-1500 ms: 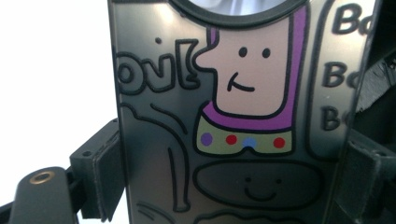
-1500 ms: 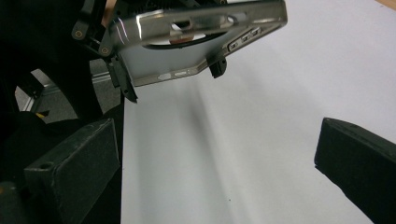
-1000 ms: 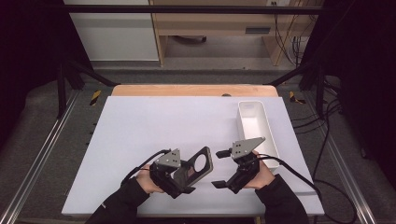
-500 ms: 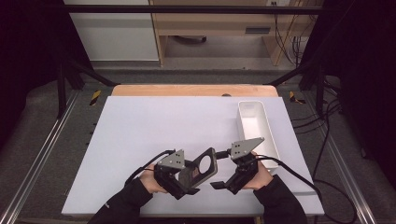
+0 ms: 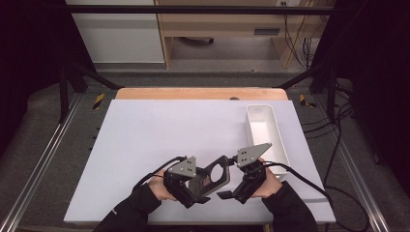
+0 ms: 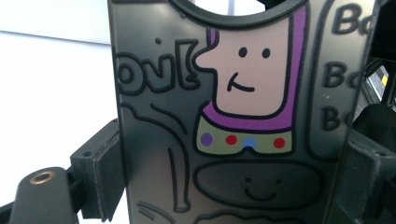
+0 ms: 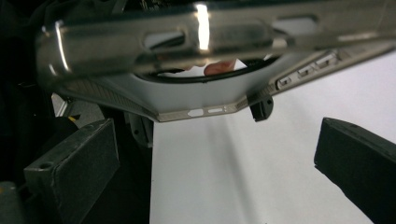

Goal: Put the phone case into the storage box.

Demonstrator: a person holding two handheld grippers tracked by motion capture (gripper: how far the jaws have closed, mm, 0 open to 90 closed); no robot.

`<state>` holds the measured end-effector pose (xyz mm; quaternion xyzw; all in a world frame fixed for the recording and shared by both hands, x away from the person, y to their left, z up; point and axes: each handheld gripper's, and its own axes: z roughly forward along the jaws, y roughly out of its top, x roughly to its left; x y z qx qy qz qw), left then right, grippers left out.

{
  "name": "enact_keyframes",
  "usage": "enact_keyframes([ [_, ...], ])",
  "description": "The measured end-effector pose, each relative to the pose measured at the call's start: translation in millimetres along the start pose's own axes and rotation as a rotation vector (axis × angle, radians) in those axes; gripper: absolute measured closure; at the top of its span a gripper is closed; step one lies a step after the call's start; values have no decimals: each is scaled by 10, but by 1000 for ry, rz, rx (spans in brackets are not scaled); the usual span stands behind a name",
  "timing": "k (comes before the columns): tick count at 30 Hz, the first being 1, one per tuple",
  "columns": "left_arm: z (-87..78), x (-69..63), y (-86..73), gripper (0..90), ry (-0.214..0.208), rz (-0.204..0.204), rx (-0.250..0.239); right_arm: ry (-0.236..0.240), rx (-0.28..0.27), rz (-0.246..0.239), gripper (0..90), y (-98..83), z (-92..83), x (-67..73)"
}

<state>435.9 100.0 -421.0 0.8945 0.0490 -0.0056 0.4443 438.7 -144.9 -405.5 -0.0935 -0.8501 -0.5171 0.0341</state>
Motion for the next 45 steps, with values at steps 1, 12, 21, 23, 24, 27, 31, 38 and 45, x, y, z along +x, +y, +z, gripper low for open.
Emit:
enact_keyframes([
  [1,3,1,1,119,1,0,-2,3,-1,1,0,4,6,3],
  [12,75,4,20,119,-16,2,-13,17,-23,6,1,1,31,-1],
  [21,124,-9,36,120,-33,8,-25,22,-28,4,1,-6,47,-6],
  [23,138,-9,38,119,-40,7,-25,24,-30,3,1,-8,48,-7],
  [24,146,-12,38,119,-42,9,-23,23,-31,2,1,-8,50,-7],
  [27,169,-16,41,119,-45,11,-17,24,-32,0,2,-12,56,-7],
  [31,185,-11,47,119,-50,8,-17,24,-28,-2,4,-22,76,-8],
  [38,195,-8,45,119,-54,5,-13,15,-26,-17,37,-30,88,2],
  [45,194,-8,42,119,-53,5,-8,38,-26,-29,105,-31,79,10],
])
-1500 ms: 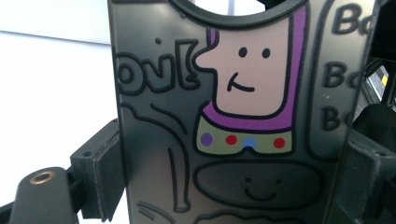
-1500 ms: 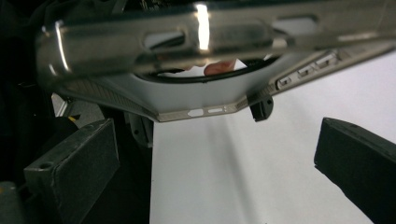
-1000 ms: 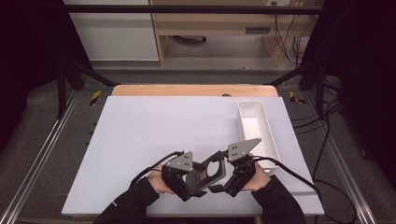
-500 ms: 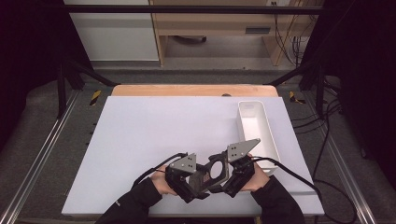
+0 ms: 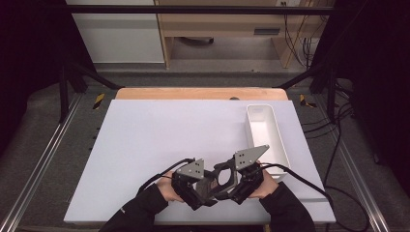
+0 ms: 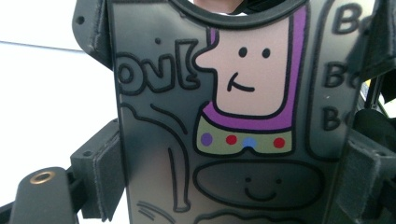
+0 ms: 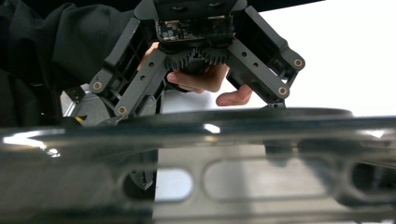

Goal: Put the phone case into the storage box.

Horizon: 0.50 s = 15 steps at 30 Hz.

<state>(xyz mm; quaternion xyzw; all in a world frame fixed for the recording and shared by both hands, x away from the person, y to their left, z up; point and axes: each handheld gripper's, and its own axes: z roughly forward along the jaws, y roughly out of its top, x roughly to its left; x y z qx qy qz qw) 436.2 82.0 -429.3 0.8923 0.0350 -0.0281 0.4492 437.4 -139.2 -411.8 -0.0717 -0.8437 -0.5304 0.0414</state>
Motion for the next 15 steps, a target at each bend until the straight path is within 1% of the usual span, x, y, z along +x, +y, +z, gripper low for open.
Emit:
enact_keyframes([
  [15,14,2,-8,117,-5,0,9,1,8,1,115,-6,7,5],
])
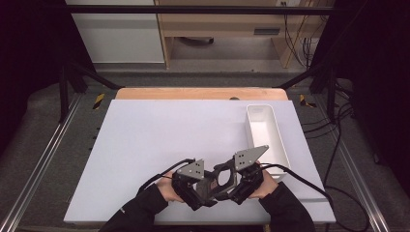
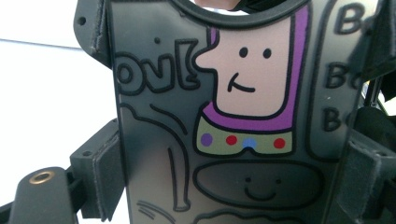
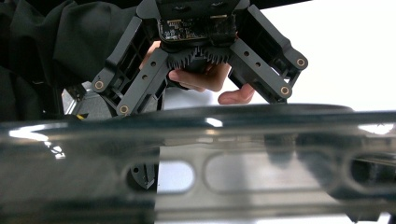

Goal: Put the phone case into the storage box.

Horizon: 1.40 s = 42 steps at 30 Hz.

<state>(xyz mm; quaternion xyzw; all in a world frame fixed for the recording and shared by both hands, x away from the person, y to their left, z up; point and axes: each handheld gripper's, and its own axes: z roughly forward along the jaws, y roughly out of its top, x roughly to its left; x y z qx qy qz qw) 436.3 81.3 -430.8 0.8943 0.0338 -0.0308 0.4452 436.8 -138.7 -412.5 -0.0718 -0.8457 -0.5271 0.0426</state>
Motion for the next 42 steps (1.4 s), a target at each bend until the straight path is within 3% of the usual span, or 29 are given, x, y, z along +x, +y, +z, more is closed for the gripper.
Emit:
enact_keyframes([
  [13,-6,-11,6,107,11,-9,7,2,7,12,118,6,-6,-1],
  [23,-118,-4,6,50,53,-33,-1,-46,6,26,118,50,-116,-10],
  [35,-342,25,-94,36,121,-67,-6,-89,17,43,117,68,-178,-16],
  [42,-487,51,-195,29,179,-123,-26,-141,11,82,118,50,-226,-49],
])
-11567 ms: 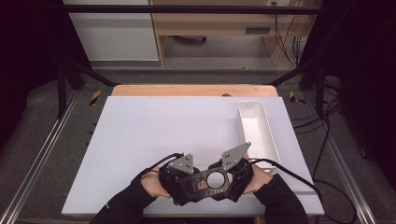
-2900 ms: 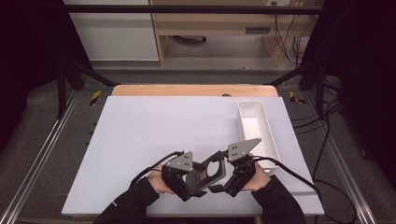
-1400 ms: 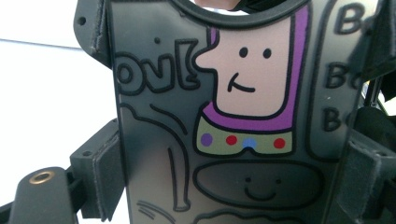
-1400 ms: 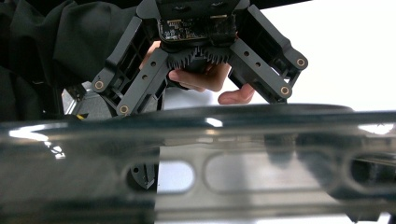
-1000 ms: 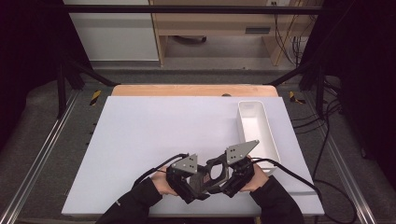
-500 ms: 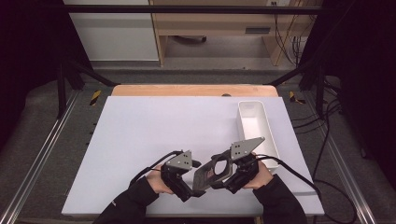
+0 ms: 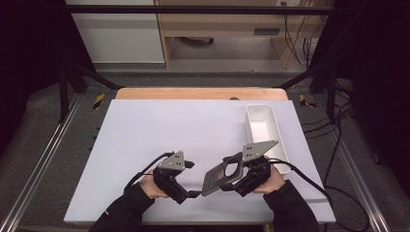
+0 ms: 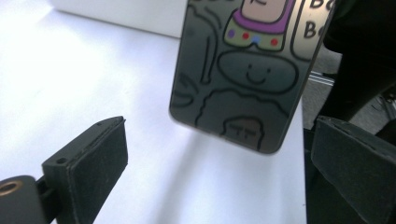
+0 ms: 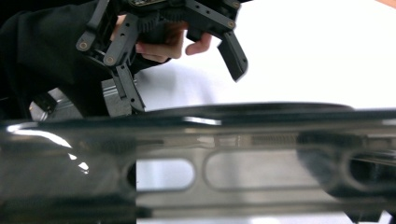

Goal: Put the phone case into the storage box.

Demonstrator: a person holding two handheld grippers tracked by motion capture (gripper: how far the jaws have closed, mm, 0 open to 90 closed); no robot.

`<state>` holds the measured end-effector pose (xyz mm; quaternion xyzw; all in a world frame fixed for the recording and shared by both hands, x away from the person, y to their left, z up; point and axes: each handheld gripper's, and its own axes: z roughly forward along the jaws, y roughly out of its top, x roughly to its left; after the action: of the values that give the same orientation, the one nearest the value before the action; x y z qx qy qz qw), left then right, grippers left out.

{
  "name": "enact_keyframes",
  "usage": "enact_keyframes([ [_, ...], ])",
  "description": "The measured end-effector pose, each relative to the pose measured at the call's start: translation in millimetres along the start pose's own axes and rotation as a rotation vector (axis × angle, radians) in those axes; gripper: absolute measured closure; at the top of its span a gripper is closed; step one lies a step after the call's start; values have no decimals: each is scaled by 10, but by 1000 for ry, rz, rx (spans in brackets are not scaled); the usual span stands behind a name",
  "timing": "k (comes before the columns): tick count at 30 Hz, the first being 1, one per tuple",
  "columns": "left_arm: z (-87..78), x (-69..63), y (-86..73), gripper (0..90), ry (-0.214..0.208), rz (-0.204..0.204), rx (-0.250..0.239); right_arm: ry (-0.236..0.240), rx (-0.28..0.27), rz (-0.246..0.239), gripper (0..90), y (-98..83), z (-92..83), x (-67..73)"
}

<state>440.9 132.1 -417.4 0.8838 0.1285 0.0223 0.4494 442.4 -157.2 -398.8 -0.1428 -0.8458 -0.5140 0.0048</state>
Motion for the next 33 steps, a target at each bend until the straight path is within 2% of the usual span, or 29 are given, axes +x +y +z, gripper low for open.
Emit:
enact_keyframes([
  [7,-137,52,-111,26,64,-58,-21,-50,-1,29,118,1,-37,-26],
  [20,-422,141,-336,26,221,-173,-111,-163,8,99,118,25,-108,-63],
  [25,-540,181,-437,26,276,-220,-150,-192,10,119,118,35,-136,-76],
  [27,-589,192,-480,26,305,-232,-160,-201,11,128,118,39,-148,-80],
  [33,-727,219,-623,26,352,-261,-180,-232,0,148,118,49,-189,-87],
])
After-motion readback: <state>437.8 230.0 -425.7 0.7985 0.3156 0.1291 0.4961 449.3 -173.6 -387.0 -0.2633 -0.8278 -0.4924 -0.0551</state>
